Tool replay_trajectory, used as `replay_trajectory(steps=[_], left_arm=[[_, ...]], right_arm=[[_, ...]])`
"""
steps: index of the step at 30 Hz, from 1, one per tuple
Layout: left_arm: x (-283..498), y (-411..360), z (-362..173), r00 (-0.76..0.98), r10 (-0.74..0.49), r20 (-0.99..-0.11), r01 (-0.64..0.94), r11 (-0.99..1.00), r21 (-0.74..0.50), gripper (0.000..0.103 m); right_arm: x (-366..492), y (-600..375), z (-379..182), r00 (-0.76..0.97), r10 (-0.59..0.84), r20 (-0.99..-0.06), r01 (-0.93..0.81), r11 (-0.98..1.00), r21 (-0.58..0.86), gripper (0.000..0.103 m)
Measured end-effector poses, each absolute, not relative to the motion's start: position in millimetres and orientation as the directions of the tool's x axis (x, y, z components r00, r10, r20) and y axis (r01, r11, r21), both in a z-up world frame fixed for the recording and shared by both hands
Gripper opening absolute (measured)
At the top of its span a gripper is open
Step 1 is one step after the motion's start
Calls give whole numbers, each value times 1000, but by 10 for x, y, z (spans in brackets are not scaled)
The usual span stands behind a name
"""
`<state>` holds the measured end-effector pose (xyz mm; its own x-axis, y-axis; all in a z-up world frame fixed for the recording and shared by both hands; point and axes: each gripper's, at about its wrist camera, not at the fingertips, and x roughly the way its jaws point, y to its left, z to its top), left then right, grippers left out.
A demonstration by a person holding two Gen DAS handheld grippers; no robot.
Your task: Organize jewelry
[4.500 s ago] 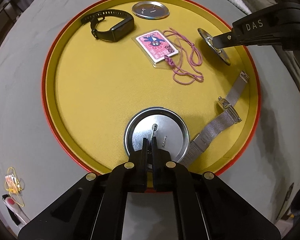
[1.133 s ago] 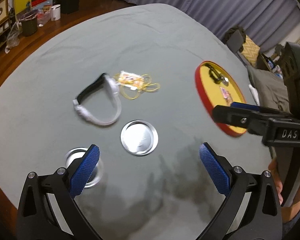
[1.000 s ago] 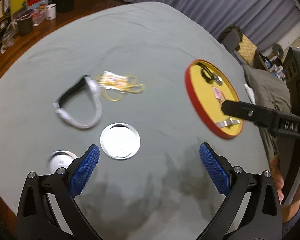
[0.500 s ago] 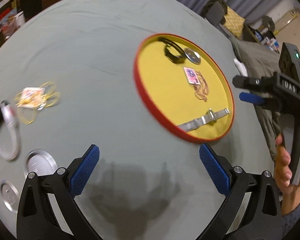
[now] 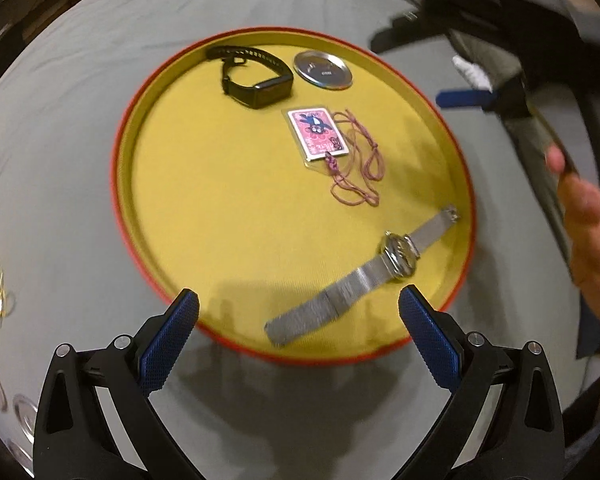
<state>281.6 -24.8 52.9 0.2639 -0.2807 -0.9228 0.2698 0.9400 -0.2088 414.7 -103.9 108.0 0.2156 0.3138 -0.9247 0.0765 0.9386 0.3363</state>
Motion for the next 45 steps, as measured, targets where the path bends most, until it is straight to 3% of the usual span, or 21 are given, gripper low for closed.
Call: replay_trajectory(steps=[7,9,15,23,45], left_arm=[[2827,-550,322,248,-242,-938,351,925,-146,98],[2797,-653,252,247,-212,-946,388,916,-104,98],[2769,-837,145,265,-150,-952,432,901,-22,98],[2700,-960,82,313,-117,-942,432,901,32,98],[2553,-1066,45,314,-151,-937,479,878,19,98]], right_arm=[[4451,-1008,898,194,269,-943,93,952,291,90],[4538,-1003,865,186,267,-945,98,952,289,80],[4707,-878,797,159,191,-969,63,977,203,67],[4856,-781,652,127,125,-984,52,990,132,61],[4986,-583,621,114,71,-991,6,997,72,61]])
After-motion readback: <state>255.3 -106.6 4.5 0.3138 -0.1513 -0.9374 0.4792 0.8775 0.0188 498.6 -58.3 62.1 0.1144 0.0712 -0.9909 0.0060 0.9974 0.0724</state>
